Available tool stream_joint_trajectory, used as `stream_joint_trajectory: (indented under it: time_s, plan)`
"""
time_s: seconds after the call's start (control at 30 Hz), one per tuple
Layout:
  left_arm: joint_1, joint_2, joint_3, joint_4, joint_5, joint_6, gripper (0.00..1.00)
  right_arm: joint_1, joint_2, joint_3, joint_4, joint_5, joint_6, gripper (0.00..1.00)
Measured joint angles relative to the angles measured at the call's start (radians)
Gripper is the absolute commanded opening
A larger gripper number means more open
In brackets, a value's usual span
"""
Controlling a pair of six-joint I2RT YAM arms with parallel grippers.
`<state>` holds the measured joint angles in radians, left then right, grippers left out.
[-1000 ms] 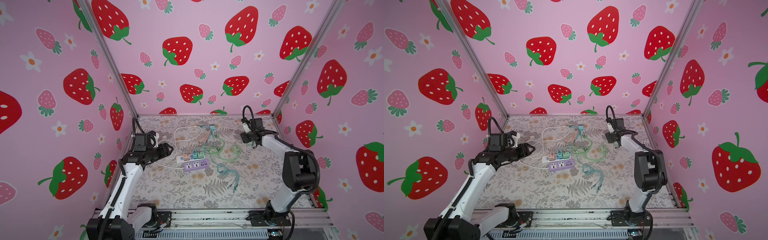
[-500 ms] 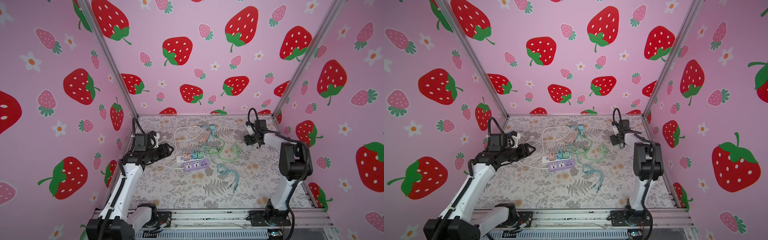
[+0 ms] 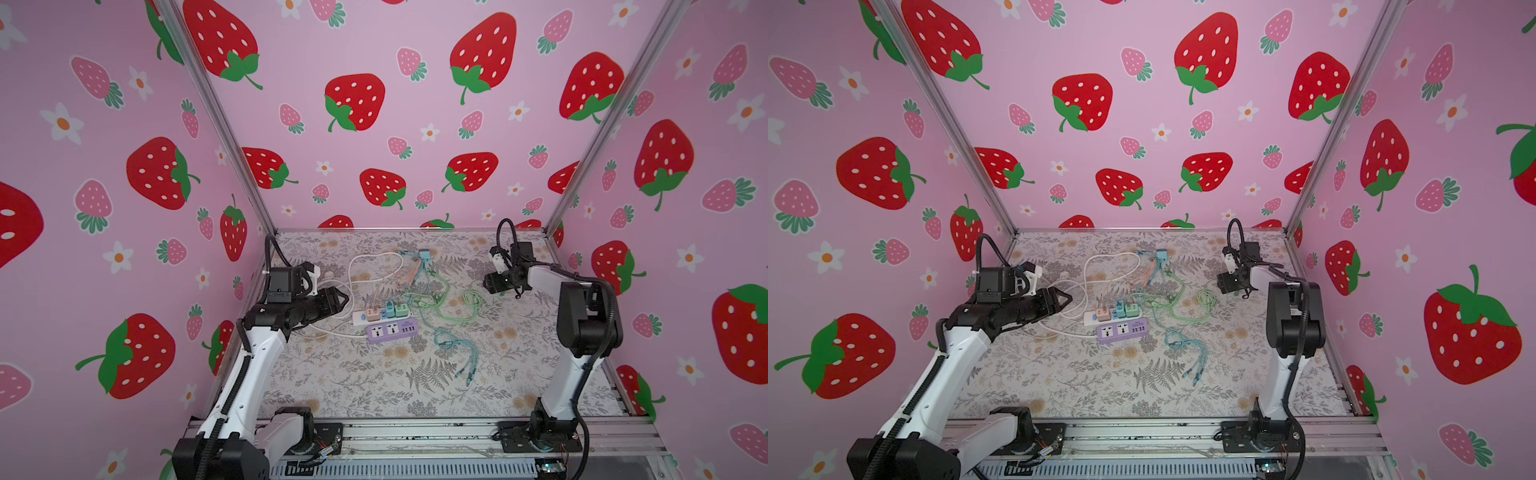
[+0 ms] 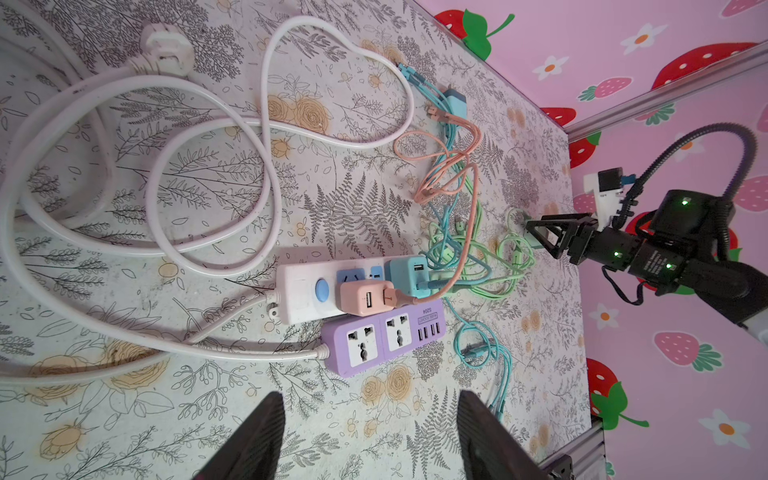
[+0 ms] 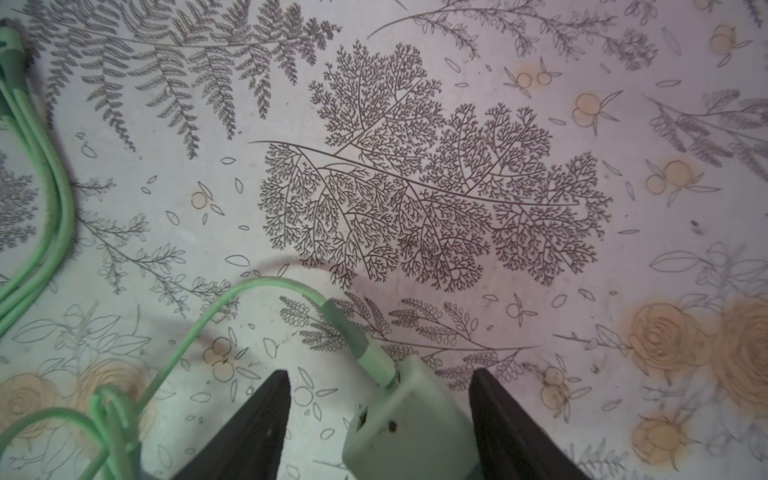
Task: Insert the plug
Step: 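Lower the right gripper and close it on the loose light-green charger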
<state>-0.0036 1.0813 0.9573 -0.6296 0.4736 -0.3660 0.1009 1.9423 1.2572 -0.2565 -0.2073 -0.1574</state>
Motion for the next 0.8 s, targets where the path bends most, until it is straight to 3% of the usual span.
stream_joint_trajectory:
  time_s: [0.43, 0.8]
  plan:
    - [0.000, 0.000, 0.000, 0.000, 0.015, 0.004, 0.68, 0.002, -0.105, -0.098, -0.060, -0.032, 0.027, 0.66]
    - [0.000, 0.000, 0.000, 0.001, 0.028, 0.004, 0.68, 0.037, -0.078, -0.070, -0.112, 0.043, -0.010, 0.62]
